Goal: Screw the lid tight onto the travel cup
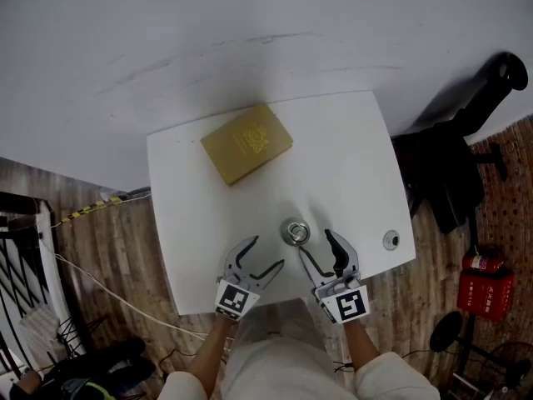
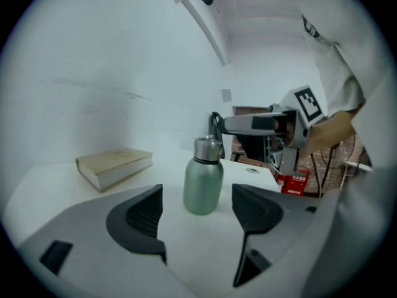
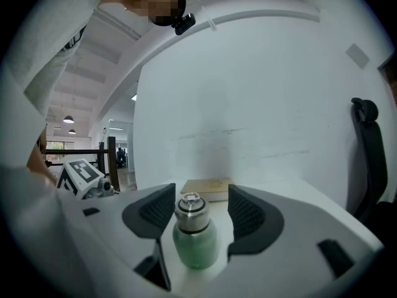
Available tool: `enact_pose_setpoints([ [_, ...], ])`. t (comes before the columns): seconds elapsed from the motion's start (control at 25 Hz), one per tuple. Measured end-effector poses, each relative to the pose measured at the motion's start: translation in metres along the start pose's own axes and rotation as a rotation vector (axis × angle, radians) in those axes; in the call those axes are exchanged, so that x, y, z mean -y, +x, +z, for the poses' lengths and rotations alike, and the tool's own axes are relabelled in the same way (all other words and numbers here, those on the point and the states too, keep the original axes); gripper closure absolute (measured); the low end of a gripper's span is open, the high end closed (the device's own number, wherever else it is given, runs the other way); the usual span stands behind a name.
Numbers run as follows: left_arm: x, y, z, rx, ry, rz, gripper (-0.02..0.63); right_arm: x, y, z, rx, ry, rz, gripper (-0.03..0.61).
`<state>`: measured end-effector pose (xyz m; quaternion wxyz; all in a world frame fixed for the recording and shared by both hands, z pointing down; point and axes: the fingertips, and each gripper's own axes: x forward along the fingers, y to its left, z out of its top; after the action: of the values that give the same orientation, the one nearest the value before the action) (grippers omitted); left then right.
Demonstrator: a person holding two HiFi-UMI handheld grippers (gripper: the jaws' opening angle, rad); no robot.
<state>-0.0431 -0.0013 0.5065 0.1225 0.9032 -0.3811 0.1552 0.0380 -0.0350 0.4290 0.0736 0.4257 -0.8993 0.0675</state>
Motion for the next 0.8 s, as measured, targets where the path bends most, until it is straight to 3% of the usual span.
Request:
enact_pose_setpoints([
  [0.12,-0.01,-0.024,0.014,0.028,-0.017,0.057,0.272,0.004,-0.011,0.012,0.002,0.007,-0.038,0.354],
  [0.32,-0.023,-0.052,0.05,0.087,-0.001,0.132,0.422,0.009,-0.025,0.028,0.011,0.017,-0.084,0.453],
  [0.56,-0.033,-0.083,0.092,0.142,-0.017,0.163,0.584,0.008,-0.038,0.056,0.036,0.027,-0.126,0.546],
  [0.8,-0.035,-0.103,0.125,0.172,-0.006,0.185,0.606,0.007,-0.051,0.091,0.061,-0.009,-0.13,0.578],
])
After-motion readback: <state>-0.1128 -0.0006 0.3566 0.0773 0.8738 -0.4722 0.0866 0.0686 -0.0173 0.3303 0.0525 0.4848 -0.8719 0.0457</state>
